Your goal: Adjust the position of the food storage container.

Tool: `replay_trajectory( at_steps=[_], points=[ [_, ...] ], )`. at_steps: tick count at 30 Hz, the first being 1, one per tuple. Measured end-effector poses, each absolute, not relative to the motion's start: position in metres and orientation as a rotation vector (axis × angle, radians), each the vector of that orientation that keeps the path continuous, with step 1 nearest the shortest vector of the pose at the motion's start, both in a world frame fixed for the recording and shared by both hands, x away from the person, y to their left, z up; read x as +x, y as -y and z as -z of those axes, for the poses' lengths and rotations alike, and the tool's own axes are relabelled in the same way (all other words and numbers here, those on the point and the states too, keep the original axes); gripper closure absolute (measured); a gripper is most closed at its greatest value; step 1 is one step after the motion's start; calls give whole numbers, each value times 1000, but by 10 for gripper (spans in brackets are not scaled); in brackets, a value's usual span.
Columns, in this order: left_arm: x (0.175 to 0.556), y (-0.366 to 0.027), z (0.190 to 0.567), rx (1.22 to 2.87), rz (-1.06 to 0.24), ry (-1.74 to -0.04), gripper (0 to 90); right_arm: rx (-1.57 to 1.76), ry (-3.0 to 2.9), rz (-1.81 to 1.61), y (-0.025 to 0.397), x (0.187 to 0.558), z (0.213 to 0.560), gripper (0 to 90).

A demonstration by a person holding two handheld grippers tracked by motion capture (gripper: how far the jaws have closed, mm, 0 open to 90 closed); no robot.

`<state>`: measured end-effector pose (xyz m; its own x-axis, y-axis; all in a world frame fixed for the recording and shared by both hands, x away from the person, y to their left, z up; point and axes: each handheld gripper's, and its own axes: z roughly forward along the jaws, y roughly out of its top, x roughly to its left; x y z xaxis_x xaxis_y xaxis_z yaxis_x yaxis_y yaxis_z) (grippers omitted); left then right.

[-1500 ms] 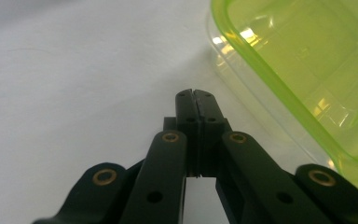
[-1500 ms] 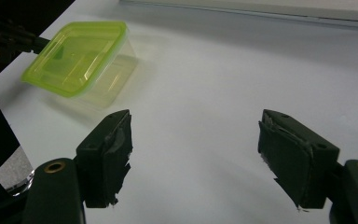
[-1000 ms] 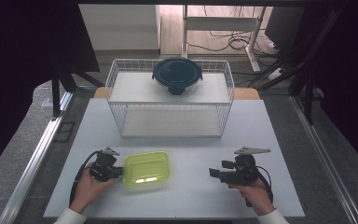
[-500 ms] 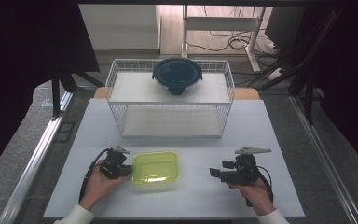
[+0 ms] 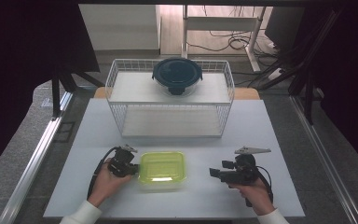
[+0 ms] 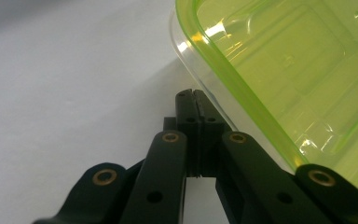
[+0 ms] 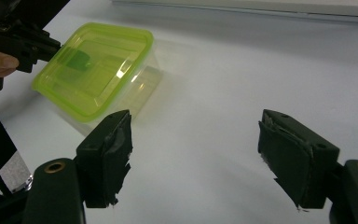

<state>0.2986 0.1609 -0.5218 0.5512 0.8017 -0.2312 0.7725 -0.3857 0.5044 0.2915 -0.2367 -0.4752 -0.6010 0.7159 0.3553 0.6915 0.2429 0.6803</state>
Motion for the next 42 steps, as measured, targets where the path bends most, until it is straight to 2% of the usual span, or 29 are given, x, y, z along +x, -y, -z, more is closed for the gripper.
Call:
replay_trajectory(
  at_steps=[15, 21, 33, 35, 37, 39, 42],
  points=[
    [302, -133, 522, 2259, -43, -1197, 900, 1386, -2459, -1308, 236, 291, 476, 252],
    [301, -141, 521, 2241, -66, -1219, 900, 1356, -2428, -1302, 235, 289, 474, 256],
    [291, -174, 492, 2113, -227, -1233, 886, 1292, -2444, -1333, 231, 290, 475, 249],
    [290, -178, 487, 2081, -267, -1246, 813, 1293, -2442, -1332, 232, 290, 475, 248],
    [286, -182, 482, 2019, -332, -1282, 653, 1295, -2433, -1331, 232, 291, 476, 244],
    [284, -184, 478, 1984, -338, -1311, 482, 1287, -2424, -1340, 232, 292, 474, 243],
    [279, -186, 474, 1972, -335, -1317, 319, 1268, -2414, -1359, 230, 293, 472, 242]
  ],
)
